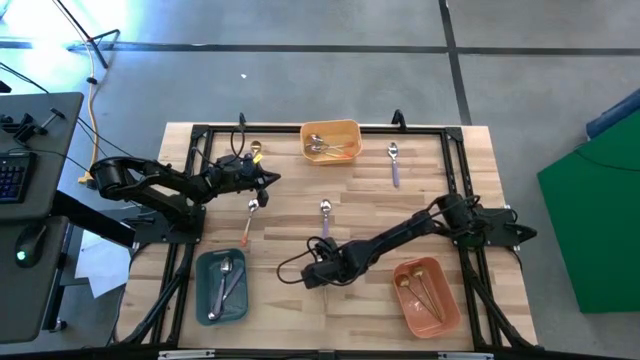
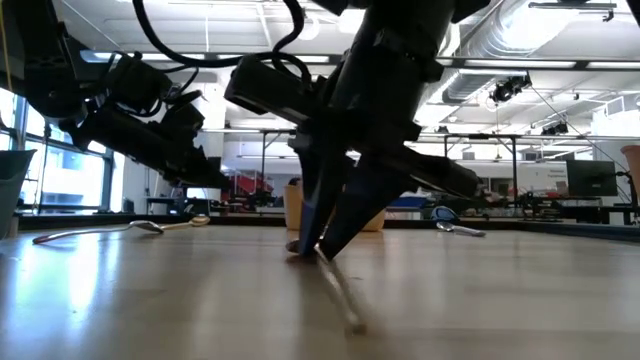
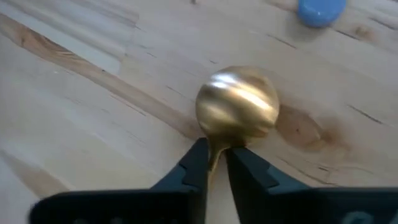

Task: Sort silverware by color (type)
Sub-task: Put the bottom golden spoon into the orange bin

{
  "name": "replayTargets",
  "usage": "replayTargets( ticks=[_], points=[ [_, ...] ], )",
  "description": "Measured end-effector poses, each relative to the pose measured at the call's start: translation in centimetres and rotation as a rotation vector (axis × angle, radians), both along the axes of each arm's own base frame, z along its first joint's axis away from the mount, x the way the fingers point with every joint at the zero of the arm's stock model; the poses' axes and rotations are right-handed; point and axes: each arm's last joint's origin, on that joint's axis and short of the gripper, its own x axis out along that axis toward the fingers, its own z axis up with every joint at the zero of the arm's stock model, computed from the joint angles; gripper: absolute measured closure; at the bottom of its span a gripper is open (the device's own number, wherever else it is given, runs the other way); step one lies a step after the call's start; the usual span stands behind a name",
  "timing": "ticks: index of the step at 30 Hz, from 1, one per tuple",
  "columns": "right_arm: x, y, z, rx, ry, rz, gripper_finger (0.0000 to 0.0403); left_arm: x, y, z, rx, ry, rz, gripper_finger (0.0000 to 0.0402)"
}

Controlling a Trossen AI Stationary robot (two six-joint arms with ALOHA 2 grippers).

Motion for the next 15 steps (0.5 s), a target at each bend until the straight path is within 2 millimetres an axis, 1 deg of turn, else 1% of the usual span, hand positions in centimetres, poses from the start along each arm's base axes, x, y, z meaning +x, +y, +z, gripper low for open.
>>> replayTargets(
  ticks=[2, 4, 6, 9, 11, 15],
  points=[
    [0.1, -0.2, 0.0, -0.003, 0.002, 0.018, 0.0381, 0.0, 0.0, 0.0, 0.004, -0.003, 0.003, 0.0401],
    [0.4, -0.4, 0.0, -0.014, -0.018, 0.053, 0.0395, 0.0, 0.0, 0.1, 0.010, -0.012, 0.006, 0.0401],
    [0.5, -0.8, 0.2, -0.035, -0.014, 0.106, 0.0398, 0.1, 0.1, 0.2, 0.012, -0.017, 0.006, 0.0401],
    [0.4, -1.3, 0.8, -0.016, 0.003, 0.184, 0.0396, 0.1, 0.1, 0.3, 0.004, -0.028, 0.011, 0.0401],
    [0.1, -1.8, 1.9, -0.008, 0.005, 0.224, 0.0398, 0.1, 0.1, 0.3, 0.000, -0.039, 0.016, 0.0401],
    [-1.3, -2.5, 5.7, -0.014, 0.005, 0.266, 0.0399, 0.1, 0.1, 0.3, -0.002, -0.036, 0.016, 0.0401]
  ],
)
